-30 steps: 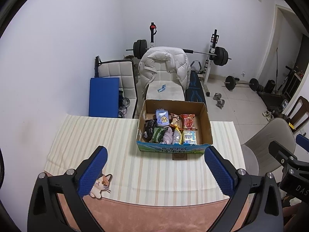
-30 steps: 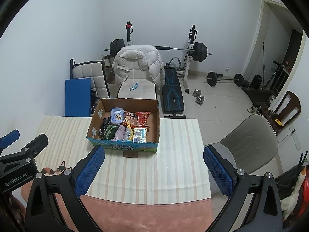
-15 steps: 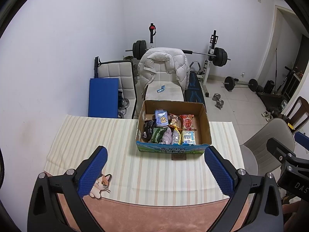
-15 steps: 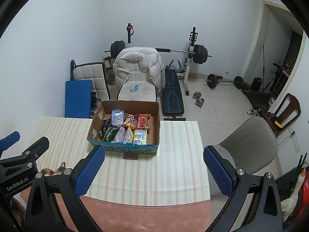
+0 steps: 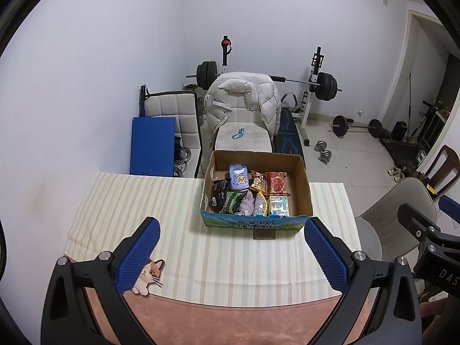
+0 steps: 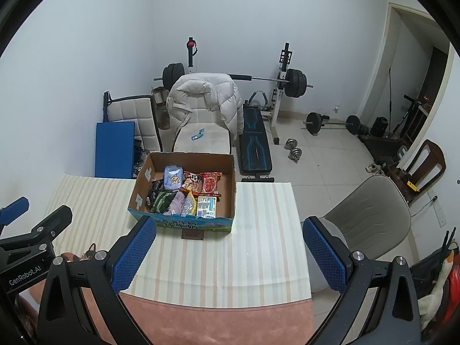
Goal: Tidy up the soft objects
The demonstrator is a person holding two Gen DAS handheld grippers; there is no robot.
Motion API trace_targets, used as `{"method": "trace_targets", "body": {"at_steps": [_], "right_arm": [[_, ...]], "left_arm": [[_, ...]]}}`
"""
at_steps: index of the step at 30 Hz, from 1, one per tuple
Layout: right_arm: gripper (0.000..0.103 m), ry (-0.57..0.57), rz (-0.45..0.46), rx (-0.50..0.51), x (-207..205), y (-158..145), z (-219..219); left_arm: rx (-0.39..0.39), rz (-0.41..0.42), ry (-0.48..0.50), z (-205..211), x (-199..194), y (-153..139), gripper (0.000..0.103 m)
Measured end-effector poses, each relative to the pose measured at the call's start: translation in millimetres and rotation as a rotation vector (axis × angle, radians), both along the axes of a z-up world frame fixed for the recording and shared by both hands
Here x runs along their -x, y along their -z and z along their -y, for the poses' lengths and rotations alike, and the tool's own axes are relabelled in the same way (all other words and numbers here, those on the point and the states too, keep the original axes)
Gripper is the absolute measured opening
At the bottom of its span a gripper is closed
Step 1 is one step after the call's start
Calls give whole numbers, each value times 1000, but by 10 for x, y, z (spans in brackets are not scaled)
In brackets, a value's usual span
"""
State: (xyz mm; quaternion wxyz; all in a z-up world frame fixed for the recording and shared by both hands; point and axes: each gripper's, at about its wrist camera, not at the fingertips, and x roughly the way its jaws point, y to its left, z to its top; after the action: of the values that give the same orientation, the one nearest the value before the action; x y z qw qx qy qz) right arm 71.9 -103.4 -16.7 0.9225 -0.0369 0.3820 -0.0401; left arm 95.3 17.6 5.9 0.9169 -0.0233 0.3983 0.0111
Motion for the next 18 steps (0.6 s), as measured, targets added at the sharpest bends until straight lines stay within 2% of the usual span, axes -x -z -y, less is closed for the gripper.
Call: {"method": "trace_targets", "body": {"at_steps": [18], "right_arm": [[103,7,11,9,13,-36,11]], "left_arm": [[-4,8,-4,47,-6,-80,103]]}}
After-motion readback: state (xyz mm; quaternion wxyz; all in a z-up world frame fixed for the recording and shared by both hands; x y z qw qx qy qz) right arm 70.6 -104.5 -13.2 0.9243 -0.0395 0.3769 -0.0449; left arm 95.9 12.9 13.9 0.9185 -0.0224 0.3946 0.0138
